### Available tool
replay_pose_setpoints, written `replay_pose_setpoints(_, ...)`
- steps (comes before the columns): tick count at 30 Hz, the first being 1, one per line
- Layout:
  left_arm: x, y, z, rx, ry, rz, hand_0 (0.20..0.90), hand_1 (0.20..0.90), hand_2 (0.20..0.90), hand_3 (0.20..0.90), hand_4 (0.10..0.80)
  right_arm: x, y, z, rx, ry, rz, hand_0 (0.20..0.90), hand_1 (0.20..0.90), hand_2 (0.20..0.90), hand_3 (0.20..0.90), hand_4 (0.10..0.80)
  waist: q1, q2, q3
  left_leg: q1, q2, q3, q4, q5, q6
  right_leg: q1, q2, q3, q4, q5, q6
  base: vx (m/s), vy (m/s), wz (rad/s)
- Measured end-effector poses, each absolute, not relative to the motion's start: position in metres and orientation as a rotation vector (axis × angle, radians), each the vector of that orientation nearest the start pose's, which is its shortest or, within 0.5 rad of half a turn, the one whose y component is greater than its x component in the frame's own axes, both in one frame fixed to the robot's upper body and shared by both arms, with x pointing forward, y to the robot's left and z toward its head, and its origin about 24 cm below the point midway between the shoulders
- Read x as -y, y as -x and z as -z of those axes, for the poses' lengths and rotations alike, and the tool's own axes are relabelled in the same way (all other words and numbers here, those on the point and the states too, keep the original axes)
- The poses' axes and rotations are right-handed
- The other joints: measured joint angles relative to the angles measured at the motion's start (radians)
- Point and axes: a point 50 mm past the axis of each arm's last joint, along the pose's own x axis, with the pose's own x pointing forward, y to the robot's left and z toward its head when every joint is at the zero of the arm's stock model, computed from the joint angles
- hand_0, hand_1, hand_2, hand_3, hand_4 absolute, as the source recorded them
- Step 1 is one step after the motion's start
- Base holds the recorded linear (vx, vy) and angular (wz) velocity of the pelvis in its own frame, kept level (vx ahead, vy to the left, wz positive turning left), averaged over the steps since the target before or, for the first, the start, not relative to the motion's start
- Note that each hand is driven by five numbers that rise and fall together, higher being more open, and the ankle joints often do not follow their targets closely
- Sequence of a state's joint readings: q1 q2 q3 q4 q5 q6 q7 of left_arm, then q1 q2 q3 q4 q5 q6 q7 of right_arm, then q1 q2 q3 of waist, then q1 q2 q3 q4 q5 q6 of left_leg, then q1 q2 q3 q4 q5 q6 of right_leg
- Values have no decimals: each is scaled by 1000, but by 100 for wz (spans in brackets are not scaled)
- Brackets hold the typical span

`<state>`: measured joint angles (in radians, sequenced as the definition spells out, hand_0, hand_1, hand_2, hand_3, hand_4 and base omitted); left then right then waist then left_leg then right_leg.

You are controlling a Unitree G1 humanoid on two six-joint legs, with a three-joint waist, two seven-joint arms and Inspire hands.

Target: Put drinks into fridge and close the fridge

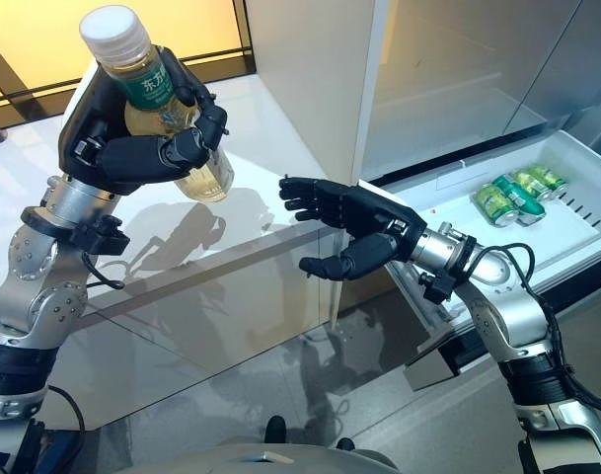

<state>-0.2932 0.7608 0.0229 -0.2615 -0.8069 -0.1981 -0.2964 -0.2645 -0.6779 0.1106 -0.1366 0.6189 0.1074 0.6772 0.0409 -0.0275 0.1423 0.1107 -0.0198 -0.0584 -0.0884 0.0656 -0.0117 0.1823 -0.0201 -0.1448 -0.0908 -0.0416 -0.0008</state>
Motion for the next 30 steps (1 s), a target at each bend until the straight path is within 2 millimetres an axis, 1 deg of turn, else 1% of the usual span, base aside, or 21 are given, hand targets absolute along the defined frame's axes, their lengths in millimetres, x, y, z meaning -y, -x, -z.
replay_pose_setpoints(3, -208, -259, -234, 681, -50, 550, 300, 300, 300, 200, 100, 180, -274, -149, 158, 143, -887, 900, 900, 900, 900, 800, -5, 0, 0, 0, 0, 0, 0, 0, 0, 0, 0, 0, 0, 0, 0, 0, 0, 0)
replay_pose_setpoints(7, -200, -260, -227, 651, -46, 591, 300, 300, 300, 200, 100, 174, -276, -148, 155, 135, -873, 900, 900, 900, 900, 800, -8, 0, 0, 0, 0, 0, 0, 0, 0, 0, 0, 1, 0, 0, 0, 0, 0, 0)
replay_pose_setpoints(11, -186, -262, -214, 591, -38, 662, 300, 300, 300, 200, 100, 160, -280, -149, 154, 105, -880, 900, 900, 900, 900, 800, -11, 0, 0, 0, 0, 0, 0, 0, 0, 1, 0, 0, 0, 0, 0, 0, 0, 0)
replay_pose_setpoints(17, -178, -263, -204, 519, -36, 711, 300, 300, 300, 200, 100, 143, -284, -154, 148, 110, -934, 900, 900, 900, 900, 800, -11, 0, 0, 0, 0, -1, 0, 0, 0, 1, 0, 0, 0, 0, 0, 0, 0, 0)
replay_pose_setpoints(21, -175, -263, -202, 508, -44, 719, 300, 300, 300, 200, 100, 137, -286, -159, 155, 112, -951, 900, 900, 900, 900, 800, -9, 0, 0, 0, 0, -1, 0, 0, 0, 1, 0, -1, 0, 0, 0, 0, 0, 0)
replay_pose_setpoints(24, -172, -265, -202, 501, -57, 731, 300, 300, 300, 200, 100, 132, -287, -161, 148, 83, -972, 900, 900, 900, 900, 800, -6, 0, 0, 0, 0, -2, 0, 1, 1, 2, 0, -1, 0, 0, 0, 0, 0, 0)
replay_pose_setpoints(27, -167, -265, -203, 499, -59, 753, 300, 300, 300, 200, 100, 128, -287, -160, 136, 80, -983, 900, 900, 900, 900, 800, -2, 0, 0, 0, -1, -2, 0, 1, 1, 2, 0, -2, 0, 0, 0, 0, 0, 0)
replay_pose_setpoints(30, -164, -266, -202, 493, -58, 766, 300, 300, 300, 200, 100, 120, -285, -156, 110, 37, -1017, 900, 900, 900, 900, 800, -2, 0, 0, 0, 0, -2, 0, 1, 1, 2, 0, -2, 0, 0, 0, 0, 0, 0)
